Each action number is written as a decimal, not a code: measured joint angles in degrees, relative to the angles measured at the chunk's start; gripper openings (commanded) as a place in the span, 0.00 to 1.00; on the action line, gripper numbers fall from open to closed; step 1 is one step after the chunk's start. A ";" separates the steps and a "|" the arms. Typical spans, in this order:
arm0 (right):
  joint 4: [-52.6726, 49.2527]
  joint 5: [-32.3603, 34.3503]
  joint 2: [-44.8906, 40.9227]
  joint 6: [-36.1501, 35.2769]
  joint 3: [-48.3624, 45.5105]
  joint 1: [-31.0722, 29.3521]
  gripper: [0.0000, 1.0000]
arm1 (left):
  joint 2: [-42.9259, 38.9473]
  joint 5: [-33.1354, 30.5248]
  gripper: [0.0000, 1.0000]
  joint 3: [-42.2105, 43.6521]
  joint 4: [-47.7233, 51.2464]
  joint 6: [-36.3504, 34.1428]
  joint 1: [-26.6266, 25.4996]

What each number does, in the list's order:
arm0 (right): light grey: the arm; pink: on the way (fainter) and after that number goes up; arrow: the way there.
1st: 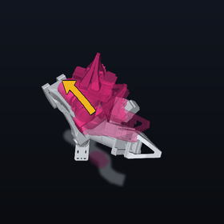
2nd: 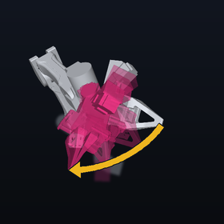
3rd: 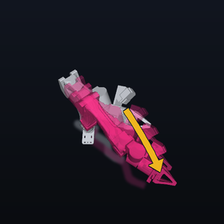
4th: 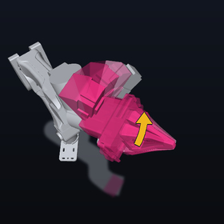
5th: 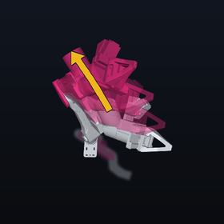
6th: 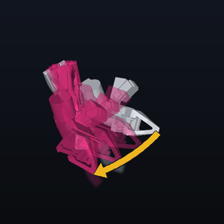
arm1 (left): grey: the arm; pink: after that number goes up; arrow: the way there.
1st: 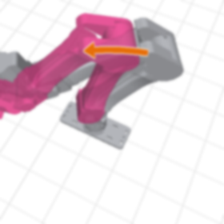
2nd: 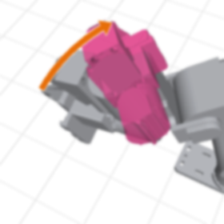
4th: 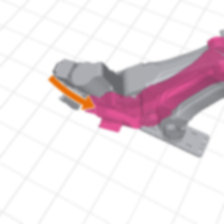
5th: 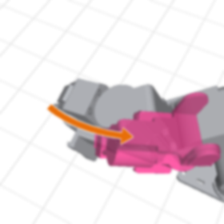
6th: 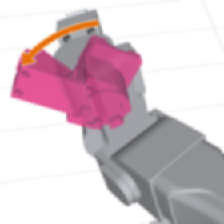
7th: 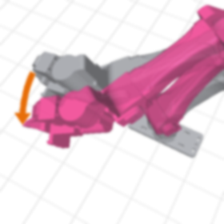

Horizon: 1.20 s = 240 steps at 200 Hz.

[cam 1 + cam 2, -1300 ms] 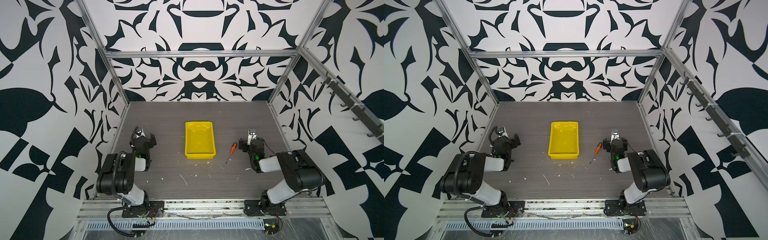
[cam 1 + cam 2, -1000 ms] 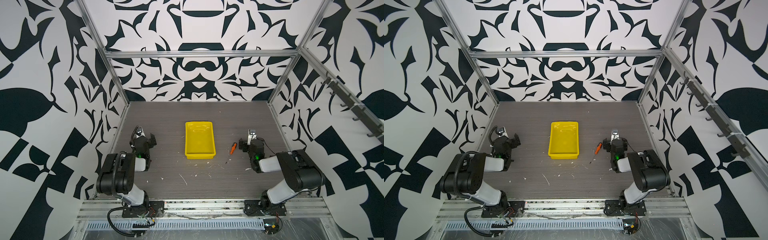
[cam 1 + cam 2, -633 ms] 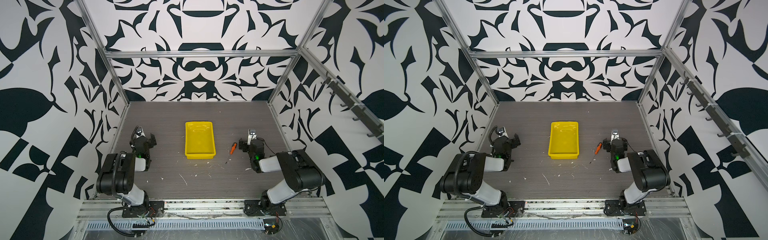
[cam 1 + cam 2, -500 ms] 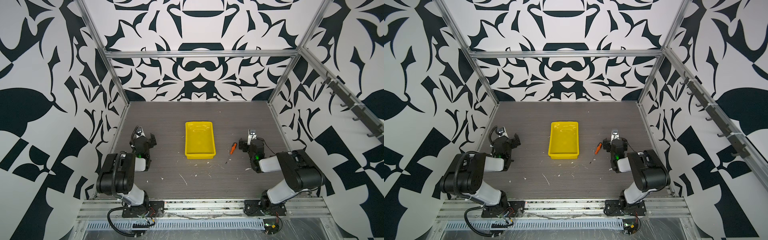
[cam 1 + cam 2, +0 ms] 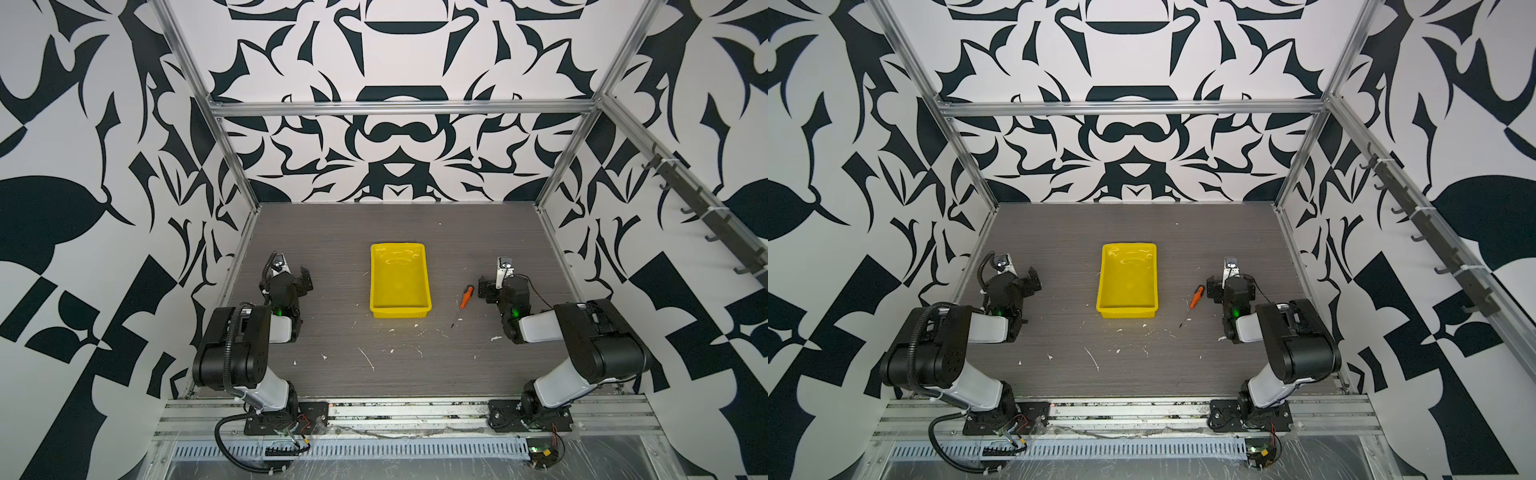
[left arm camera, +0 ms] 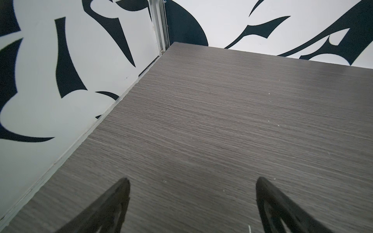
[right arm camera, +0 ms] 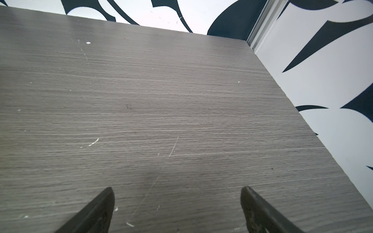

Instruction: Put the screwdriver in the bin

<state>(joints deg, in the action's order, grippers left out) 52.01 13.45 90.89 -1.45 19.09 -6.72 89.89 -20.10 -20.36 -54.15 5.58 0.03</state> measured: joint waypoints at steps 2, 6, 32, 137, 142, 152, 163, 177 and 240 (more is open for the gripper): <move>0.00 -0.04 0.00 0.00 0.00 0.00 1.00 | 0.00 0.00 1.00 0.00 0.00 0.00 0.00; 0.00 -0.13 0.00 0.00 0.00 0.00 1.00 | 0.00 0.00 1.00 0.00 0.00 0.00 0.00; -0.02 -0.35 0.00 0.00 0.00 0.00 1.00 | 0.00 0.00 1.00 0.00 0.00 0.00 0.00; -9.79 9.42 -13.88 2.75 -0.83 -4.17 1.00 | -12.22 -5.64 1.00 -2.10 14.45 2.97 -1.88; -13.03 11.61 -16.28 4.07 0.24 -4.74 1.00 | -14.19 -6.64 1.00 -3.69 17.86 4.02 -2.14; -16.17 15.15 -19.12 5.81 2.27 -5.18 1.00 | -17.42 -7.78 1.00 -6.62 22.91 6.21 -2.38; -17.49 18.29 -20.22 6.99 3.91 -5.18 1.00 | -20.98 -7.69 1.00 -9.33 27.85 9.01 -2.56; -20.04 21.57 -20.13 8.52 5.01 -5.14 1.00 | -25.70 -5.20 1.00 -12.31 35.98 13.44 -2.71; -27.30 24.70 -16.65 11.30 5.68 -5.16 1.00 | -35.69 5.99 1.00 -14.36 62.42 21.94 -3.21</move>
<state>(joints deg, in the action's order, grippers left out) 24.71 38.15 74.24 9.85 24.77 -11.88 54.19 -14.11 -34.72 8.27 27.53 -3.18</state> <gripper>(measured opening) 0.997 0.997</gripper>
